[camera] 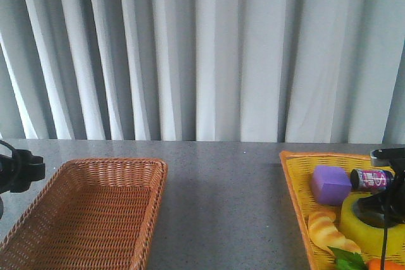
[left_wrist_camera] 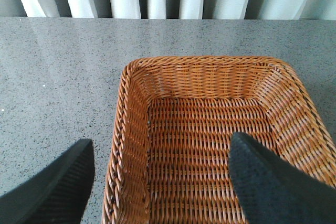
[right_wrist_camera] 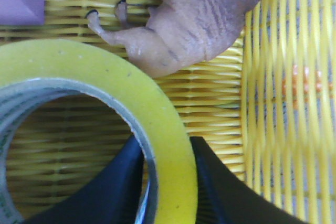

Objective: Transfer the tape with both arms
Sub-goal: 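Close the right gripper on the tape roll's rim and lift it, then carry the tape roll toward the middle and set it on the table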

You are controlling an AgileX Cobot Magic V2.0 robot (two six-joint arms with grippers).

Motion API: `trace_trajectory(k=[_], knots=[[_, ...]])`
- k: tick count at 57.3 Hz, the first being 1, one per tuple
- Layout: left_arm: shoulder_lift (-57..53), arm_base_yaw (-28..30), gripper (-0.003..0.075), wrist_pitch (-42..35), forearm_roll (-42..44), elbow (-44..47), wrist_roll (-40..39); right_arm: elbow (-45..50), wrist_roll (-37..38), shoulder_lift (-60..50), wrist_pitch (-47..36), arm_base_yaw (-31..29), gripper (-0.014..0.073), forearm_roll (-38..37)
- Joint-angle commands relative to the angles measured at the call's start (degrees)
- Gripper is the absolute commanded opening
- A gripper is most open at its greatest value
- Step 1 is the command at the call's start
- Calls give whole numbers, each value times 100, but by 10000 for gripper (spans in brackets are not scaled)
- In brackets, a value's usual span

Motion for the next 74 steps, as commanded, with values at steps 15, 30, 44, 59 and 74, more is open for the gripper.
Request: trace_trajectory(k=[15,30,44,59,74], knots=[[-143,-28,524,-363,-4,-191,3,-1519,-110,-473,405,101,1,-199],[-143,-28,524,-363,-4,-191,3,-2696,-1076,-715,708,1025,11,738],[-143,-28,524,-351,-4,-191,3,-2732,-1504,-456,982,2215,17,1011],[-143,-28,524,-264,-4,-191,3,-2732,-1498,420,1468,2918,29,830],[-143,-28,524,-180,-4,-191,3,-2732,-1355,865,1533,2963,78,903]])
